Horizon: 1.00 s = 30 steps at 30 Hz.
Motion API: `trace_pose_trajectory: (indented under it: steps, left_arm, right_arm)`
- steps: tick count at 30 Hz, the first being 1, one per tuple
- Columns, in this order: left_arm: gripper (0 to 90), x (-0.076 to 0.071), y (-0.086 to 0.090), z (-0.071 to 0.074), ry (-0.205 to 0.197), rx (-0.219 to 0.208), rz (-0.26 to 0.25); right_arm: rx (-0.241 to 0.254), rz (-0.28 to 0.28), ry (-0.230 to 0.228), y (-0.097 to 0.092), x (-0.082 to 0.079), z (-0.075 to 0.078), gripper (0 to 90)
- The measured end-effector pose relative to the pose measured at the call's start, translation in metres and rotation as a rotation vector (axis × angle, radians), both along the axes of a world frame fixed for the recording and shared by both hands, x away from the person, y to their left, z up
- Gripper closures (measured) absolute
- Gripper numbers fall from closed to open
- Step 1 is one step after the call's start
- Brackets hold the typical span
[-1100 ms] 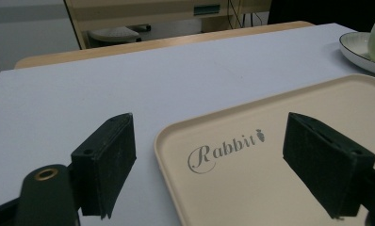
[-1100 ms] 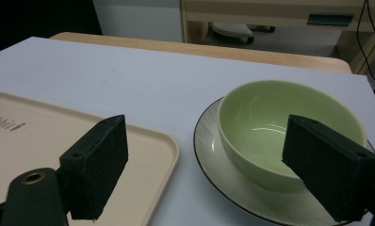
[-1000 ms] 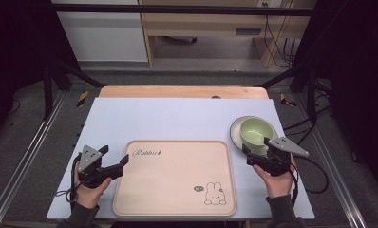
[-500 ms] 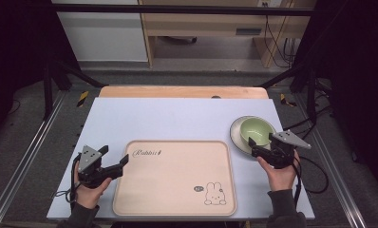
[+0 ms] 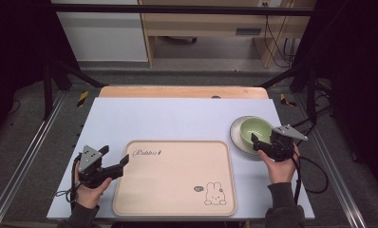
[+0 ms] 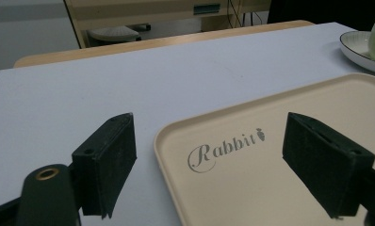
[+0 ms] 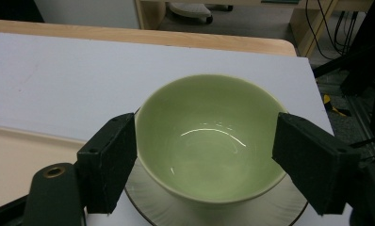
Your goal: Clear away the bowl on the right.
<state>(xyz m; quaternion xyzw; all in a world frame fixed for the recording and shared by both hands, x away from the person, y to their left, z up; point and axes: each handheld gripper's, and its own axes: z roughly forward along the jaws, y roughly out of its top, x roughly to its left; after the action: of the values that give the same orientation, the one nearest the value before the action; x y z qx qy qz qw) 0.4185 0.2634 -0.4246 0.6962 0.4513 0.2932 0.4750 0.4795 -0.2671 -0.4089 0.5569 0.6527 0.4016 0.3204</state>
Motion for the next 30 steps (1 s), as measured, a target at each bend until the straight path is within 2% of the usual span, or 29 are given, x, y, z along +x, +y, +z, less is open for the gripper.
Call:
trace_pose_trajectory:
  steps: [8, 17, 29, 30]
  left_arm:
    - [17.7, 0.001, 0.000, -0.001, 0.002, 0.004, -0.001]
    - [17.8, 0.001, 0.000, -0.001, 0.004, 0.006, 0.000]
    - [18.1, 0.002, -0.001, -0.002, 0.009, 0.013, -0.002]
    - [18.1, 0.001, -0.001, -0.002, 0.009, 0.013, -0.002]
  right_arm:
    - [0.001, -0.020, 0.016, -0.008, 0.009, -0.001, 22.4]
    - [-0.011, -0.045, 0.061, -0.015, 0.021, -0.008, 24.6]
    - [-0.020, -0.074, 0.124, -0.025, 0.037, -0.018, 34.6]
    - [-0.010, -0.081, 0.130, -0.025, 0.038, -0.018, 35.1]
